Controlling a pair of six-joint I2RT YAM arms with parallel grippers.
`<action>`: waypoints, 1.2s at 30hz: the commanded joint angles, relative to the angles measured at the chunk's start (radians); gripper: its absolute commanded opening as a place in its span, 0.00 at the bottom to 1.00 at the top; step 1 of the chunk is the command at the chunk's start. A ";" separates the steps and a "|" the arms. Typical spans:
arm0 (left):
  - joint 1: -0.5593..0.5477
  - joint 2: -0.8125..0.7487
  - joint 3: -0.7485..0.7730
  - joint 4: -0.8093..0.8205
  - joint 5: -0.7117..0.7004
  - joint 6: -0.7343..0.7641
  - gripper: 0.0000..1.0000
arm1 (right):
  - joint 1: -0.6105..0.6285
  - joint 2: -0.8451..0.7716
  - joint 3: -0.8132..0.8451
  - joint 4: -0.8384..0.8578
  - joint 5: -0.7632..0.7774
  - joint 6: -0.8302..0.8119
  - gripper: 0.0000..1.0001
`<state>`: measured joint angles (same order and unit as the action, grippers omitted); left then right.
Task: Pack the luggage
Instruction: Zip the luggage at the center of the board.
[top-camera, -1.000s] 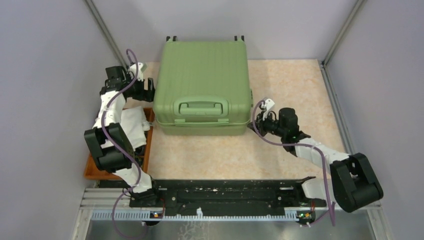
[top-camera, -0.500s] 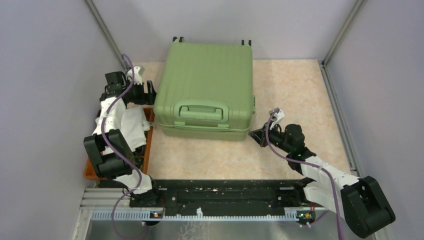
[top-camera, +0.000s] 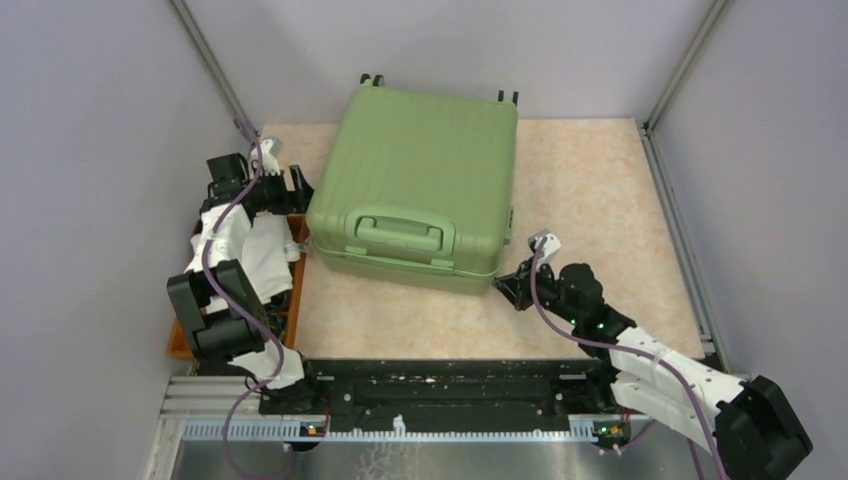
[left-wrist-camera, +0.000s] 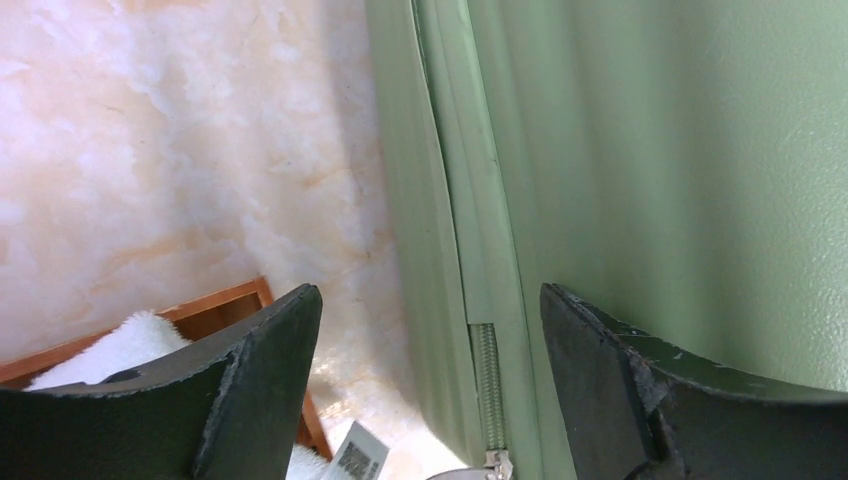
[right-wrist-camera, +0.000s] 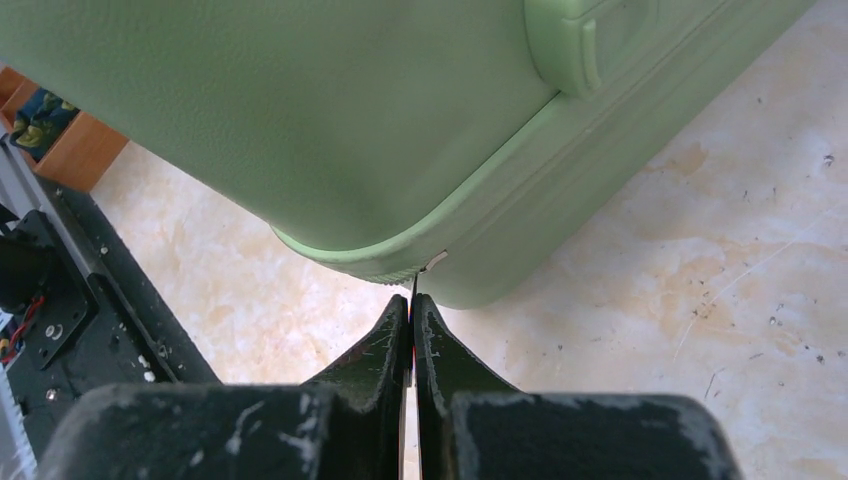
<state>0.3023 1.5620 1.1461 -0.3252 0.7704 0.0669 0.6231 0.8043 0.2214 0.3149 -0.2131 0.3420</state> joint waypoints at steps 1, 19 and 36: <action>-0.030 -0.046 0.117 -0.275 0.202 0.202 0.91 | 0.036 0.002 0.055 -0.007 0.002 0.024 0.00; -0.611 -0.635 -0.068 -0.586 -0.207 1.269 0.98 | 0.034 0.130 0.123 0.015 0.014 0.017 0.00; -0.925 -0.939 -0.700 0.358 -0.409 1.789 0.99 | 0.032 0.101 0.119 0.025 0.023 0.066 0.00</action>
<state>-0.6216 0.6769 0.5533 -0.3809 0.3195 1.6627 0.6415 0.9226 0.2958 0.2768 -0.1795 0.3862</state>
